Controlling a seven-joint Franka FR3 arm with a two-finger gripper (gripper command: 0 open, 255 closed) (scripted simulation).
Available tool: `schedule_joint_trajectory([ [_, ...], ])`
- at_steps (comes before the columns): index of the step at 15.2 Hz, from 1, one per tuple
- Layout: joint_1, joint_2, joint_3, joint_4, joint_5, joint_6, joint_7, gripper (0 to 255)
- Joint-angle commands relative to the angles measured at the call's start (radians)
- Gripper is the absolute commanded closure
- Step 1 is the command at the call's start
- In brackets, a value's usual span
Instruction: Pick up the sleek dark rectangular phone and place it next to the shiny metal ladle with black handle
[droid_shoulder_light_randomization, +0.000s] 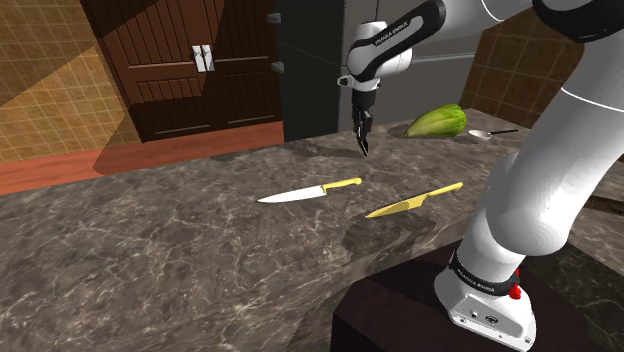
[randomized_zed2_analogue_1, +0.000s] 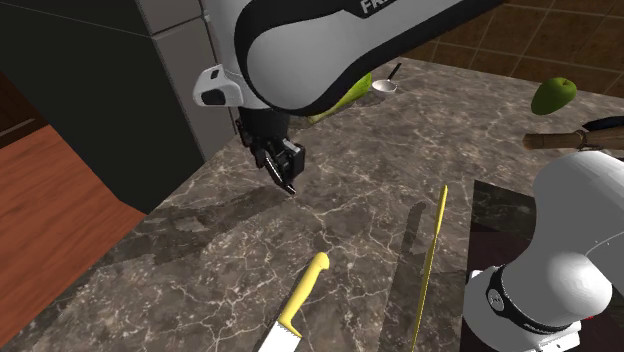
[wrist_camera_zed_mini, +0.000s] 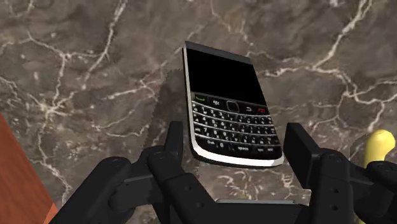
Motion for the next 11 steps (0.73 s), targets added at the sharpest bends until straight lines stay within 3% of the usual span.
schedule_joint_trajectory([
  [1, 0.0, -0.011, 0.003, 0.017, -0.004, -0.027, 0.003, 255],
  [5, 0.0, -0.028, 0.007, 0.045, -0.011, -0.071, 0.008, 255],
  [11, -0.071, -0.115, -0.064, -0.024, -0.074, -0.072, -0.096, 255],
])
